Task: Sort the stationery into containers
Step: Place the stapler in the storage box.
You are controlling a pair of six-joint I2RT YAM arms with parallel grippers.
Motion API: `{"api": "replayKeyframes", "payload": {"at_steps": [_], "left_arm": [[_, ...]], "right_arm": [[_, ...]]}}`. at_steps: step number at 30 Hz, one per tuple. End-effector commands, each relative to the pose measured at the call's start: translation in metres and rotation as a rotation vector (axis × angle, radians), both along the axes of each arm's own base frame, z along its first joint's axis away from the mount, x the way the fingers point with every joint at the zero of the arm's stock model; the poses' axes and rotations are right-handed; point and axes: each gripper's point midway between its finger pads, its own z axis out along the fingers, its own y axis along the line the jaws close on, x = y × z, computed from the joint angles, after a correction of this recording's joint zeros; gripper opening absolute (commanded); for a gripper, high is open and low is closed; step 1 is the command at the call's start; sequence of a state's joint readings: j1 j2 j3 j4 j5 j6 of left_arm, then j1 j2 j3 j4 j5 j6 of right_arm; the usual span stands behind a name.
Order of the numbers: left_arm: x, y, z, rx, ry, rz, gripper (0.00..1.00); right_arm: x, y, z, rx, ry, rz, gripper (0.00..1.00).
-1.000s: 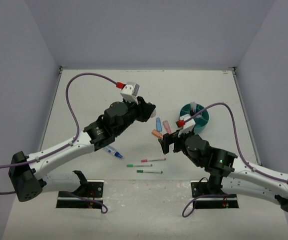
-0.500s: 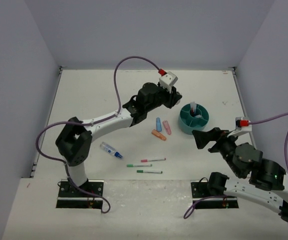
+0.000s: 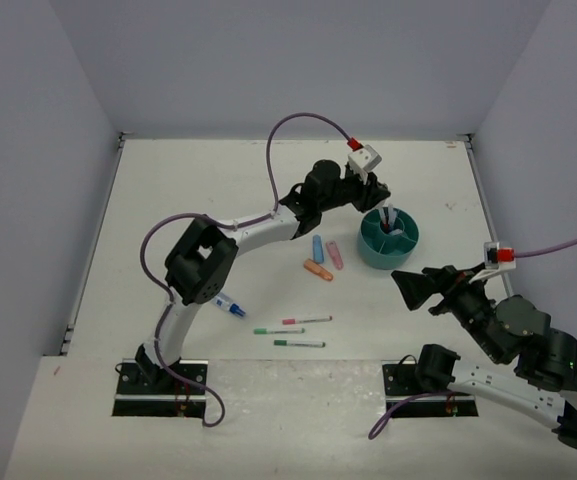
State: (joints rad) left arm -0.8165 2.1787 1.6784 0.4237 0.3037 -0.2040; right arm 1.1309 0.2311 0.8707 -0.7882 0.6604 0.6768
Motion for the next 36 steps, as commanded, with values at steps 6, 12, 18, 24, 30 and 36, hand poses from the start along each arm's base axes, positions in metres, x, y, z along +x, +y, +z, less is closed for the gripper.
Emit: {"api": "replayKeyframes", "payload": {"at_steps": [6, 12, 18, 24, 30, 36], "left_arm": [[0.015, -0.004, 0.002, -0.079, 0.016, 0.024, 0.0], [0.013, -0.003, 0.009, -0.106, 0.022, 0.019, 0.0], [0.016, -0.003, 0.002, -0.12, 0.046, 0.044, 0.0], [0.016, 0.0, -0.013, -0.133, 0.09, 0.063, 0.0], [0.017, 0.002, -0.03, -0.135, 0.137, 0.086, 0.0], [0.015, -0.001, -0.035, -0.142, 0.164, 0.077, 0.16]], "right_arm": [[-0.002, 0.01, 0.002, -0.008, -0.016, 0.045, 0.99], [0.0, 0.011, 0.001, -0.012, -0.017, 0.041, 0.99], [0.001, 0.014, -0.001, -0.027, -0.011, 0.043, 0.99], [-0.001, 0.013, 0.0, -0.017, -0.012, 0.05, 0.99], [-0.002, 0.015, 0.001, -0.017, -0.01, 0.062, 0.99], [-0.002, 0.018, -0.001, -0.028, -0.002, 0.07, 0.99]]}}
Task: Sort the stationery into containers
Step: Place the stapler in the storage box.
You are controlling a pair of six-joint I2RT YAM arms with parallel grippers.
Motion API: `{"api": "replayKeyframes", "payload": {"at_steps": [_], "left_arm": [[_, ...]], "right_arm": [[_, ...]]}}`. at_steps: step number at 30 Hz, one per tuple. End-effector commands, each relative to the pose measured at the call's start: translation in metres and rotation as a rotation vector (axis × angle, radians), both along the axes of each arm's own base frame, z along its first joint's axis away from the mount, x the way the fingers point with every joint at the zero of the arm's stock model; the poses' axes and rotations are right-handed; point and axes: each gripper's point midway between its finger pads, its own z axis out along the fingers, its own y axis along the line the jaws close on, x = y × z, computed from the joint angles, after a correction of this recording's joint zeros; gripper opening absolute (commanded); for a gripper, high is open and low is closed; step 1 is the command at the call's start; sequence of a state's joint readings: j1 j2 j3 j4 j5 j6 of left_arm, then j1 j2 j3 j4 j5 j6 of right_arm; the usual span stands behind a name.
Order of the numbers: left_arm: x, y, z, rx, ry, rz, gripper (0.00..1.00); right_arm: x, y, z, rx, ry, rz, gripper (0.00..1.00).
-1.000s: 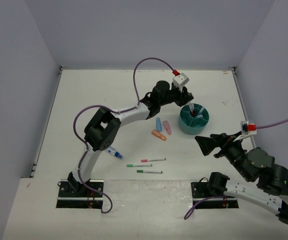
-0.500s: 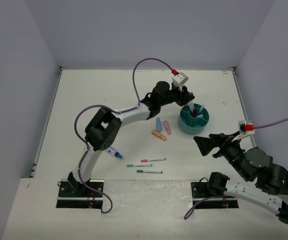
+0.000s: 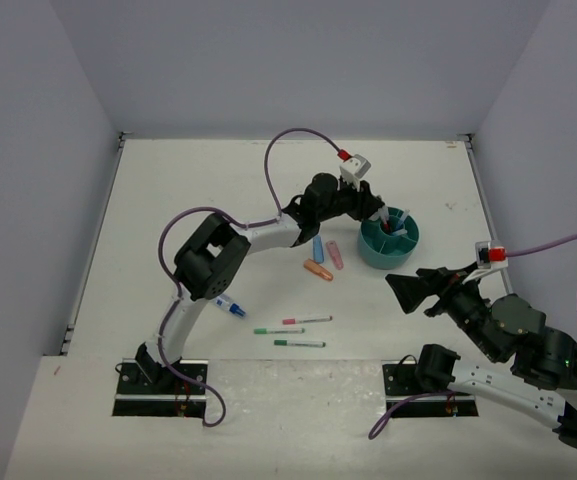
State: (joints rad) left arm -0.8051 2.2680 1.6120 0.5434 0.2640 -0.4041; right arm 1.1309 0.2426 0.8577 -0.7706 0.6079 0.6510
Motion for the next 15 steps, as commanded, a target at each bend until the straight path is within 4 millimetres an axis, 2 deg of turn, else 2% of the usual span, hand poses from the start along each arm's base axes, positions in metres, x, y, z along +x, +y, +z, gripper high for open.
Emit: {"api": "replayKeyframes", "payload": {"at_steps": [1, 4, 8, 15], "left_arm": [[0.0067, -0.0018, 0.0218, -0.075, -0.034, 0.017, 0.22], [0.0066, -0.0004, 0.019, -0.066, -0.025, 0.022, 0.29], [0.0051, -0.0005, 0.0195, -0.069, -0.02, 0.014, 0.49], [0.0033, -0.0033, 0.0196, -0.087, -0.001, 0.001, 0.65]], "right_arm": [[0.0011, 0.0074, 0.0023, -0.005, 0.001, 0.015, 0.99], [0.002, 0.0064, 0.0009, -0.011, 0.002, 0.007, 0.99], [0.0029, 0.0054, -0.0002, -0.013, 0.001, 0.0, 0.99], [0.0032, 0.0036, -0.0026, -0.025, 0.005, -0.007, 0.99]]}}
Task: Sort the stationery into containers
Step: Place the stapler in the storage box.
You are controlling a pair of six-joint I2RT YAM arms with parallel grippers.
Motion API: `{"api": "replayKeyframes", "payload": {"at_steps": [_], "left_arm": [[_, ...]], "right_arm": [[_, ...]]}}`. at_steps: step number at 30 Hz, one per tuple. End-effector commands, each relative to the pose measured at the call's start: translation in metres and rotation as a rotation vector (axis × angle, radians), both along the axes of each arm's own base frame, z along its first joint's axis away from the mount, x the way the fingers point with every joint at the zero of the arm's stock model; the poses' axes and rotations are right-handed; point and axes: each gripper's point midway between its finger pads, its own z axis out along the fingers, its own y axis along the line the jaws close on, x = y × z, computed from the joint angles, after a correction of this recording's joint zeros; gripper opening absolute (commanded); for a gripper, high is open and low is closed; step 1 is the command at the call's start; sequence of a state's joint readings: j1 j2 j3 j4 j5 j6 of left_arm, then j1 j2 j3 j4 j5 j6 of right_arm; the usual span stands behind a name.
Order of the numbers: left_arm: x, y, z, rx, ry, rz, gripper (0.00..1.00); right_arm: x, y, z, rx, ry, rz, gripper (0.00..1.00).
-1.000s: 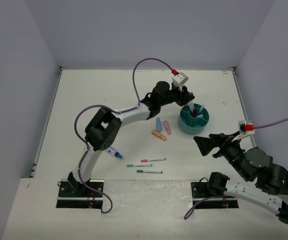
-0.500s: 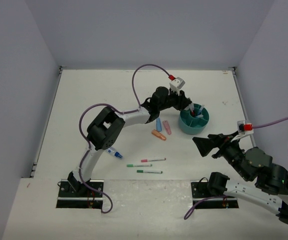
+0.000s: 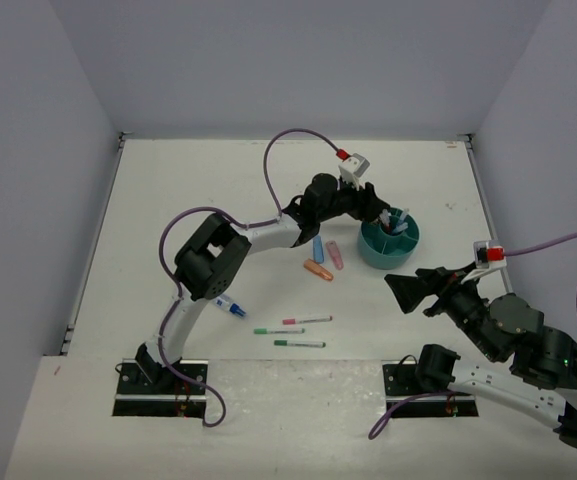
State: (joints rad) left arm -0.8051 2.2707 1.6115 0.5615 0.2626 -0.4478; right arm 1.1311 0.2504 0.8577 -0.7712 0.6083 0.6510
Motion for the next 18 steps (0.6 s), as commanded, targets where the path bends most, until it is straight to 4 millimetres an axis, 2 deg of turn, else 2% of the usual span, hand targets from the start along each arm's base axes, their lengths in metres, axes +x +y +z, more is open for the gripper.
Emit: {"api": "replayKeyframes", "payload": {"at_steps": [1, 5, 7, 9, 10, 12, 14, 15, 18], "left_arm": [[0.004, -0.001, 0.017, -0.057, -0.026, -0.003, 0.66], [0.008, 0.006, 0.028, -0.066, -0.02, 0.027, 0.7], [0.013, 0.015, 0.037, -0.062, -0.017, 0.07, 0.76], [0.025, 0.031, 0.053, -0.055, -0.015, 0.16, 0.86], [0.03, 0.037, 0.051, -0.043, -0.005, 0.194, 0.88], [0.039, 0.057, 0.059, -0.029, 0.023, 0.279, 0.96], [0.04, 0.085, 0.085, -0.028, 0.034, 0.369, 1.0], [0.036, 0.096, 0.076, 0.014, 0.067, 0.401, 1.0], [0.023, 0.14, 0.087, 0.075, 0.112, 0.541, 1.0]], "right_arm": [[0.003, 0.002, -0.001, -0.017, 0.001, -0.008, 0.99], [0.003, 0.0, -0.004, -0.028, -0.001, -0.014, 0.99], [0.005, 0.003, -0.009, -0.05, -0.001, -0.012, 0.99], [0.007, 0.008, -0.015, -0.087, 0.004, -0.007, 0.99], [0.009, 0.011, -0.019, -0.112, 0.008, -0.004, 0.99], [0.013, 0.02, -0.032, -0.173, 0.021, 0.005, 0.99], [0.02, 0.034, -0.051, -0.271, 0.063, 0.005, 0.99], [0.022, 0.039, -0.056, -0.304, 0.078, 0.013, 0.99], [0.026, 0.066, -0.079, -0.433, 0.133, 0.086, 0.94]]}}
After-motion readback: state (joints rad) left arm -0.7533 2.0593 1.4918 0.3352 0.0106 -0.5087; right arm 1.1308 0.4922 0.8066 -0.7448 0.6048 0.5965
